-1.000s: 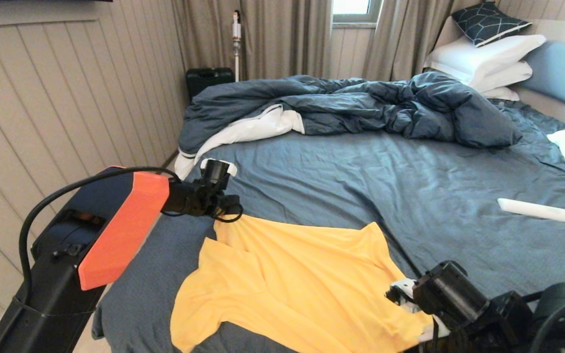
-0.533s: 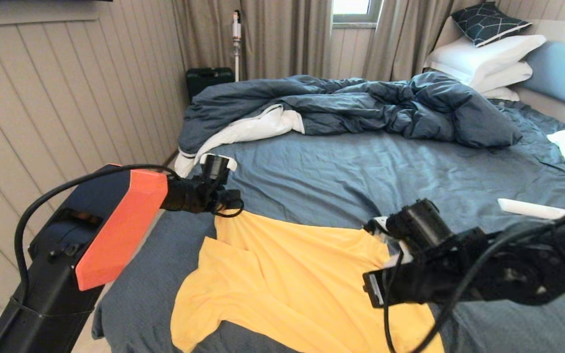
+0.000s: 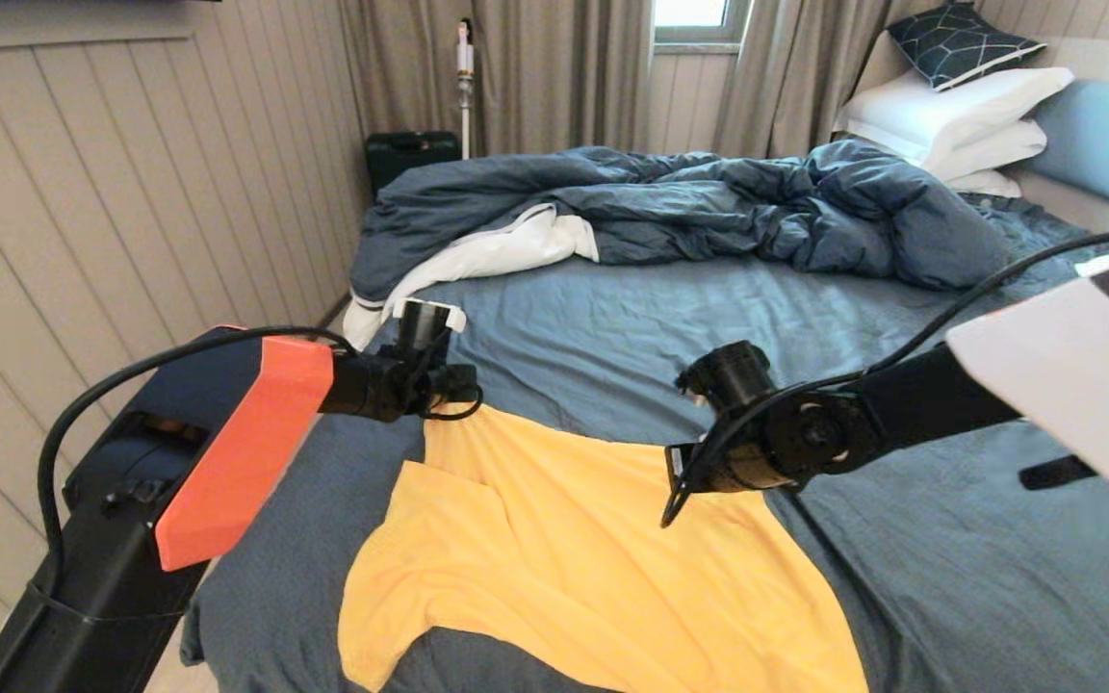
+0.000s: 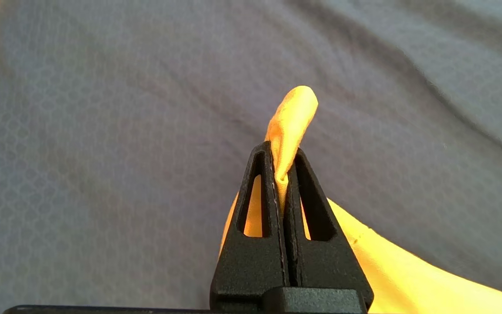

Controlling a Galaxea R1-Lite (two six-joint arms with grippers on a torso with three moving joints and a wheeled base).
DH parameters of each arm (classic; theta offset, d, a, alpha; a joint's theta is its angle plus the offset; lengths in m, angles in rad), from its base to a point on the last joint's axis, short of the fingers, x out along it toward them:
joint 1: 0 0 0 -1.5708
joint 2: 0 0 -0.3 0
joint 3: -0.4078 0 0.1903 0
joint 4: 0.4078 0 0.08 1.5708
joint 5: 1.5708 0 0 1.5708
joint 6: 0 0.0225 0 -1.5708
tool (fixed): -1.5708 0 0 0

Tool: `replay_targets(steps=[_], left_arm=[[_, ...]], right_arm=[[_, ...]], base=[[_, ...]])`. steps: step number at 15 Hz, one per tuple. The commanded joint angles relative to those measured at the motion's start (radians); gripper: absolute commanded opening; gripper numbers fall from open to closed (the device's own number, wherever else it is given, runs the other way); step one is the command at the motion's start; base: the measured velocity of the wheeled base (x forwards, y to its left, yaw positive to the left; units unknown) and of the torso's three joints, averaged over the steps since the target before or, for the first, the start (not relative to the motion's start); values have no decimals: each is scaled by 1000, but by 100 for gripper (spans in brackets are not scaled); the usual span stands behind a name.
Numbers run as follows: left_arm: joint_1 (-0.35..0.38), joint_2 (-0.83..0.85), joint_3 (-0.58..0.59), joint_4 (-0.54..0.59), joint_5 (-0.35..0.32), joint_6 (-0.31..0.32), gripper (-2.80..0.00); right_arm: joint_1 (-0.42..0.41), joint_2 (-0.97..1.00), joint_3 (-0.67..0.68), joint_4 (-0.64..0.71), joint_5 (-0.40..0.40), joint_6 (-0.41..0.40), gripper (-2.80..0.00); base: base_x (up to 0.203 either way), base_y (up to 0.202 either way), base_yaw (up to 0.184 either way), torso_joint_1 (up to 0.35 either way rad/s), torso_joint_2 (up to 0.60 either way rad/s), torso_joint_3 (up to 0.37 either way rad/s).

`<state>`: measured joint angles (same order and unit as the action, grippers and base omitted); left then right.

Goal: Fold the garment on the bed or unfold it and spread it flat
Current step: Unford the yellow T-shirt

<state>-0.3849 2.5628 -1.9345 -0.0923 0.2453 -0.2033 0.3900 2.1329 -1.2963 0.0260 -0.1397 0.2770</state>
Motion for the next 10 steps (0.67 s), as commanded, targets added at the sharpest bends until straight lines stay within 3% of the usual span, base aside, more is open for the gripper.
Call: replay_targets(steps=[1, 6, 10], left_arm=[[0, 10, 0, -3, 2, -1, -280], [1, 11, 2, -4, 2, 2, -280], [1, 10, 2, -1, 3, 1, -280]], right_arm=[[-3, 90, -44, 0, -11, 2, -280], [-64, 3, -36, 2, -8, 6, -280], [-182, -136, 28, 7, 16, 4, -280]], base=[[0, 0, 0, 0, 0, 0], [0, 0, 0, 0, 0, 0], [0, 0, 0, 0, 0, 0]])
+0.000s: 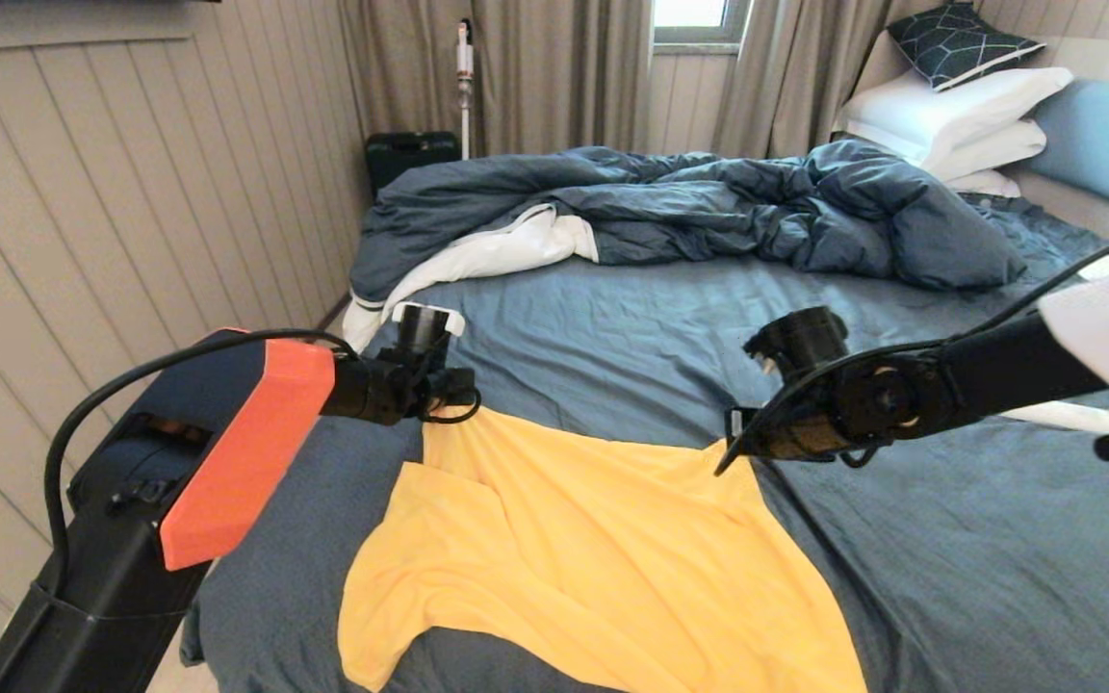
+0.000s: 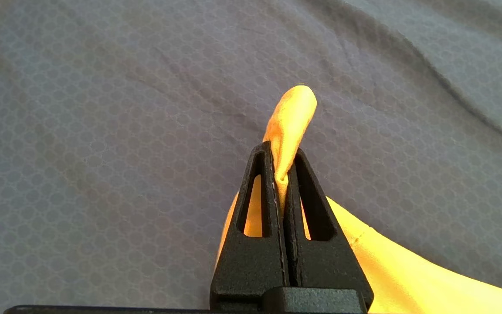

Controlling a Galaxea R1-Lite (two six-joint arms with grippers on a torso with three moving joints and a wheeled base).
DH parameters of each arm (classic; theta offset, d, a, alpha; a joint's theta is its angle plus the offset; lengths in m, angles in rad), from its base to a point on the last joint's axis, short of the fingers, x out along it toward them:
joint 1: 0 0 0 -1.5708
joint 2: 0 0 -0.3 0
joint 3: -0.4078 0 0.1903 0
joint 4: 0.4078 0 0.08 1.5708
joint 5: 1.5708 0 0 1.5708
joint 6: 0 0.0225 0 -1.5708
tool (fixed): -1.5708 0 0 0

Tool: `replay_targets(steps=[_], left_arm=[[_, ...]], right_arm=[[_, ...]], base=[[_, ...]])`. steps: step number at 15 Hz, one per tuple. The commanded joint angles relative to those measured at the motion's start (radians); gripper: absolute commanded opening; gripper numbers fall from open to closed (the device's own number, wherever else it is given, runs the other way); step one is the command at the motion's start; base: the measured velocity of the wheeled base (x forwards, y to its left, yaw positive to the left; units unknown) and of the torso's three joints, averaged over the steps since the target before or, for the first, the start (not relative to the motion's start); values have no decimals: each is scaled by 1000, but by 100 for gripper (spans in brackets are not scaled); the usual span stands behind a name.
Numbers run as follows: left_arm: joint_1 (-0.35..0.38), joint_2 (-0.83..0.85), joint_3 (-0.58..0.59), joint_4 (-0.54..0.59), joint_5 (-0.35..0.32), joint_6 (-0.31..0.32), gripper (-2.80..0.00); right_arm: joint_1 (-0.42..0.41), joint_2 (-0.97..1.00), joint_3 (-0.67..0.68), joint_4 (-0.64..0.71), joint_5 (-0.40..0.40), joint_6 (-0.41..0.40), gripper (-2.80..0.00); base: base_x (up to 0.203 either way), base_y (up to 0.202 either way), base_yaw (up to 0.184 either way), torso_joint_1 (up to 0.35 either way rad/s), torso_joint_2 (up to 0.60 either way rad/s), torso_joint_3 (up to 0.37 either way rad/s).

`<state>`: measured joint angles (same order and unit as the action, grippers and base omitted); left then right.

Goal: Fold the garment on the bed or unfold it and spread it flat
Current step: Unford the yellow T-shirt

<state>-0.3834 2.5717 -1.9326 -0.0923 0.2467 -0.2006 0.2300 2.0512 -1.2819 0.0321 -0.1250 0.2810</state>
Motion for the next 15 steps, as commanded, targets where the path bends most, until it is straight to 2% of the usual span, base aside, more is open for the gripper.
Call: replay_targets(steps=[1, 3, 4, 8, 10, 13, 14, 15], left_arm=[[0, 1, 0, 0, 2, -2, -280], [-2, 2, 1, 2, 11, -2, -280], [-2, 1, 3, 2, 13, -3, -280], [0, -1, 9, 14, 19, -6, -280], [1, 1, 9, 14, 42, -3, -280], [0, 1, 9, 16, 46, -3, -280], [0, -1, 9, 16, 46, -3, -280], [0, -1, 9, 16, 46, -3, -280]], right_arm=[[-68, -69, 30, 1, 34, 13, -280], [-149, -77, 47, 2, 220, 105, -280], [-171, -65, 44, 4, 271, 152, -280], [-166, 25, 29, 2, 284, 184, -280], [-162, 96, -9, 2, 284, 194, -280], [-161, 108, -24, 3, 284, 199, -280], [-159, 96, -22, 2, 283, 198, 0], [-154, 94, -28, 0, 283, 197, 0]], base=[[0, 0, 0, 0, 0, 0], [0, 0, 0, 0, 0, 0], [0, 0, 0, 0, 0, 0], [0, 0, 0, 0, 0, 0], [0, 0, 0, 0, 0, 0], [0, 0, 0, 0, 0, 0], [0, 0, 0, 0, 0, 0], [0, 0, 0, 0, 0, 0]])
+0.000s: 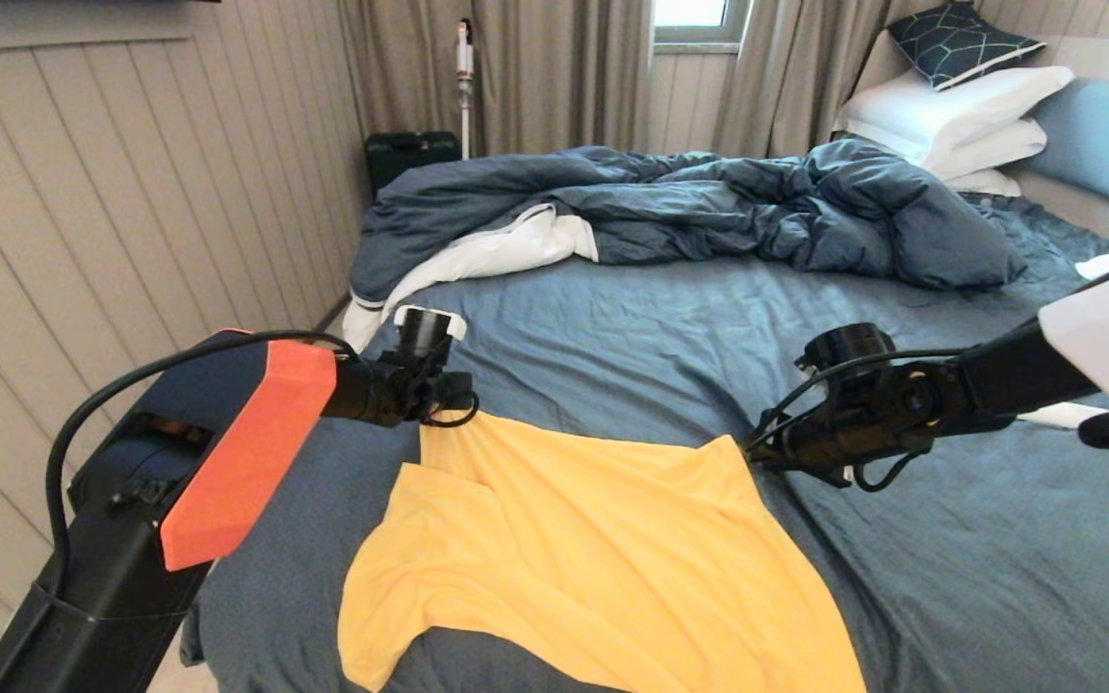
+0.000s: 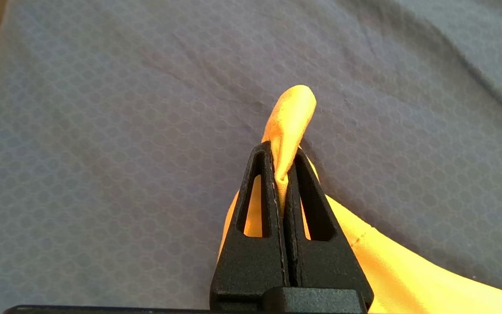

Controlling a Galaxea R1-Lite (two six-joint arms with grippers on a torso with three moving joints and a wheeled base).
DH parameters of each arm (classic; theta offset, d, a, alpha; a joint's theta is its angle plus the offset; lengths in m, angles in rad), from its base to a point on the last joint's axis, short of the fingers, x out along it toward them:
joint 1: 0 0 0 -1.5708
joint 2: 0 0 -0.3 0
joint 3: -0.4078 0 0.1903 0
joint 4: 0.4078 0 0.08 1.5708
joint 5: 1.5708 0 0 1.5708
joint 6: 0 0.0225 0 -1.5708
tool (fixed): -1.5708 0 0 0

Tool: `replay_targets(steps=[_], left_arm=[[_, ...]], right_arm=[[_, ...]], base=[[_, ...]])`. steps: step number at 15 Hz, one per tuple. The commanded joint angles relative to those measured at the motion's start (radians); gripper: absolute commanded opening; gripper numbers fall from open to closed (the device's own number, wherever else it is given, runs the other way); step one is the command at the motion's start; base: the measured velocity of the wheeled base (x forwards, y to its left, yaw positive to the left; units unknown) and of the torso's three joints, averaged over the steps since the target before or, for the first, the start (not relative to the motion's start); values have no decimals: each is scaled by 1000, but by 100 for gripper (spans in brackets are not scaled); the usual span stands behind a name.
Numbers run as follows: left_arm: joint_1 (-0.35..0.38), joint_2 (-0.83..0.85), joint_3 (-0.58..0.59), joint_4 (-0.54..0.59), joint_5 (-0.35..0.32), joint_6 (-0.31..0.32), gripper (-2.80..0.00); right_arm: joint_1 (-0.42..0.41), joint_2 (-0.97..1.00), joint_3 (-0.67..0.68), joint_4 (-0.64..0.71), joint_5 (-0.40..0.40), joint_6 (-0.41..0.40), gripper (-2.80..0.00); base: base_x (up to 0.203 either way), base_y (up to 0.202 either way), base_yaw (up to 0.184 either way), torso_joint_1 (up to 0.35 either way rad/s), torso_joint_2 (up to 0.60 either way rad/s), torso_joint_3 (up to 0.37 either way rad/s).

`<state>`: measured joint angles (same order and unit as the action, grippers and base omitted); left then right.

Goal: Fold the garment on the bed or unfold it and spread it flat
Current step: Unford the yellow T-shirt

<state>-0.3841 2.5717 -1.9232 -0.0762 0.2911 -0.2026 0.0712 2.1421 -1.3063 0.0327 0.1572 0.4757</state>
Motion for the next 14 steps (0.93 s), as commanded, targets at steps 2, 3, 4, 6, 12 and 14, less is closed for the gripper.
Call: replay_targets(steps=[2, 3, 4, 6, 12, 14], left_arm=[[1, -1, 0, -1, 2, -1, -280], [1, -1, 0, -1, 2, -1, -280], [1, -1, 0, 1, 2, -1, -280], [1, 1, 0, 1, 2, 0, -280], [2, 4, 1, 0, 2, 0, -280], [1, 12, 1, -1, 2, 0, -280]], right_arm=[[8, 5, -24, 1, 4, 10, 0], [9, 5, -24, 1, 4, 11, 0], [14, 10, -33, 1, 4, 26, 0], [35, 28, -60, 1, 5, 58, 0], [66, 107, -115, 3, 3, 65, 0], [74, 95, -120, 3, 4, 68, 0]], base=[[0, 0, 0, 0, 0, 0], [0, 0, 0, 0, 0, 0], [0, 0, 0, 0, 0, 0], [0, 0, 0, 0, 0, 0], [0, 0, 0, 0, 0, 0], [0, 0, 0, 0, 0, 0]])
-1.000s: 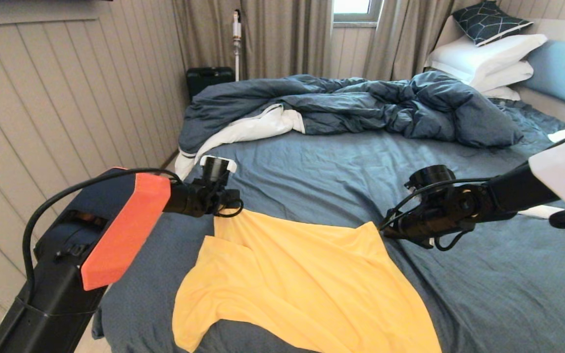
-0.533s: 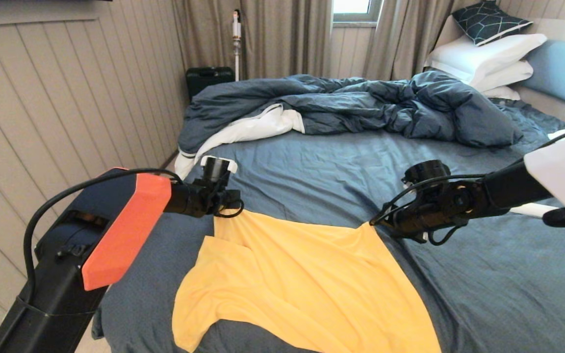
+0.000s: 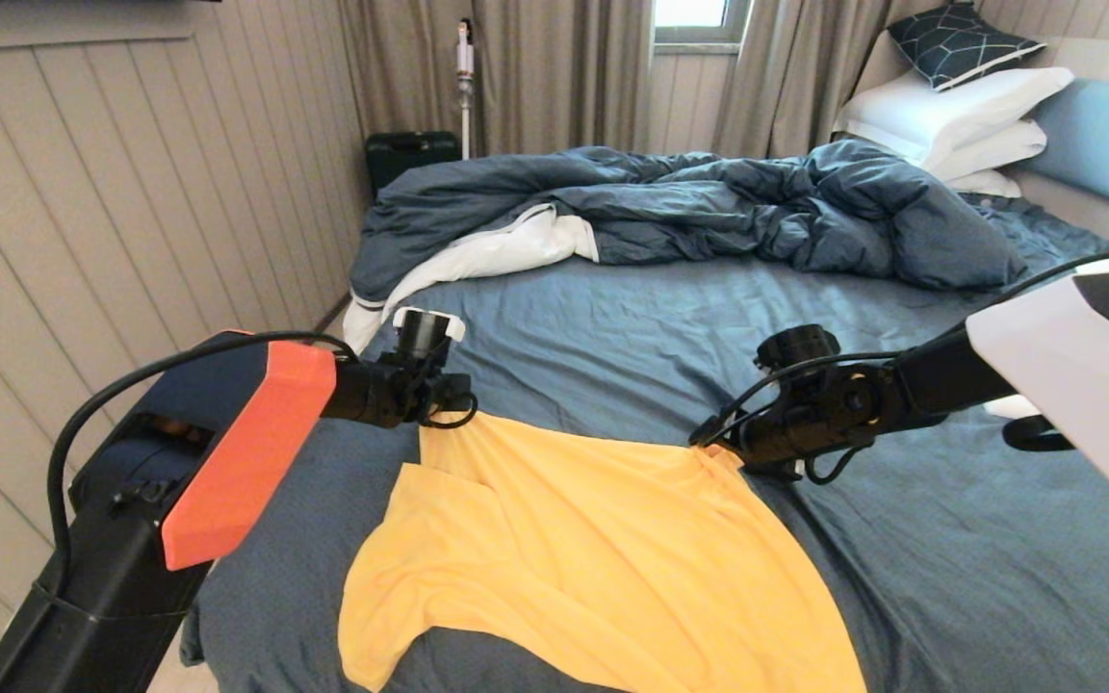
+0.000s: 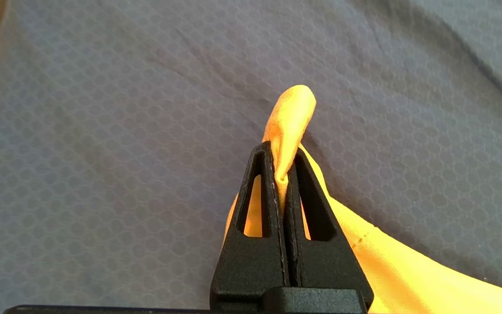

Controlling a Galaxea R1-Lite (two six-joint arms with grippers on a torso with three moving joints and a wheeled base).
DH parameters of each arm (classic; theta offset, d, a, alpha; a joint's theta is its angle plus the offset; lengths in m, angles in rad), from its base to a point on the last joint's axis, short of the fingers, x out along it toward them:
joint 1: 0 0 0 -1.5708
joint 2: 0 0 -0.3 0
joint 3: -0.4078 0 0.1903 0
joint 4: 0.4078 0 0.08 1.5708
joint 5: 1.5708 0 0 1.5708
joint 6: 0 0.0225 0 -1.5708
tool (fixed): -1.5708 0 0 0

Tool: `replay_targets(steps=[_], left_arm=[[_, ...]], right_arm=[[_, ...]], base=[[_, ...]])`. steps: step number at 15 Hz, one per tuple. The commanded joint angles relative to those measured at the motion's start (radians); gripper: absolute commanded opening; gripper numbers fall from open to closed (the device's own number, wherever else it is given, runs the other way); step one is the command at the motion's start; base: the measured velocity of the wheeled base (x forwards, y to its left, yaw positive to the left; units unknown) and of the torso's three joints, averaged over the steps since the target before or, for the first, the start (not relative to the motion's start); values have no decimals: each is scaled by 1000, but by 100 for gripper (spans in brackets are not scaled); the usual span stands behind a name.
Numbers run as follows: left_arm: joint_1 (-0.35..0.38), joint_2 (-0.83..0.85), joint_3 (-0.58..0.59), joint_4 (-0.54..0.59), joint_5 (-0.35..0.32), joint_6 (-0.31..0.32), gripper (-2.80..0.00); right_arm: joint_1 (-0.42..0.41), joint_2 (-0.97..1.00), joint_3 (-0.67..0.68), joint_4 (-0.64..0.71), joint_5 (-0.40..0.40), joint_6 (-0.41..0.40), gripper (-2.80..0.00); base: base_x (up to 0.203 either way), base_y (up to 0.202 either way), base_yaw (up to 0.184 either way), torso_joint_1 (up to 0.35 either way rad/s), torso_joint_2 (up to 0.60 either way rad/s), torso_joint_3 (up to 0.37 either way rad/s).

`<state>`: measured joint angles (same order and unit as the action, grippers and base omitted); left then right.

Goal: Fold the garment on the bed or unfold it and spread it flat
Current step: Unford the yellow T-shirt

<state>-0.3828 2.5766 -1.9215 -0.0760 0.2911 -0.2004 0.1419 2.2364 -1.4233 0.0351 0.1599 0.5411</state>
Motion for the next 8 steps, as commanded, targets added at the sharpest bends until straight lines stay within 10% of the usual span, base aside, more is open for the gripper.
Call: replay_targets(steps=[1, 8], left_arm=[[-1, 8, -1, -1, 2, -2, -280], [-2, 13, 1, -1, 2, -2, -280]], right_arm=[[11, -4, -6, 0, 1, 11, 0], [54, 10, -38, 1, 1, 59, 0]], base=[[0, 0, 0, 0, 0, 0], [0, 0, 0, 0, 0, 0]])
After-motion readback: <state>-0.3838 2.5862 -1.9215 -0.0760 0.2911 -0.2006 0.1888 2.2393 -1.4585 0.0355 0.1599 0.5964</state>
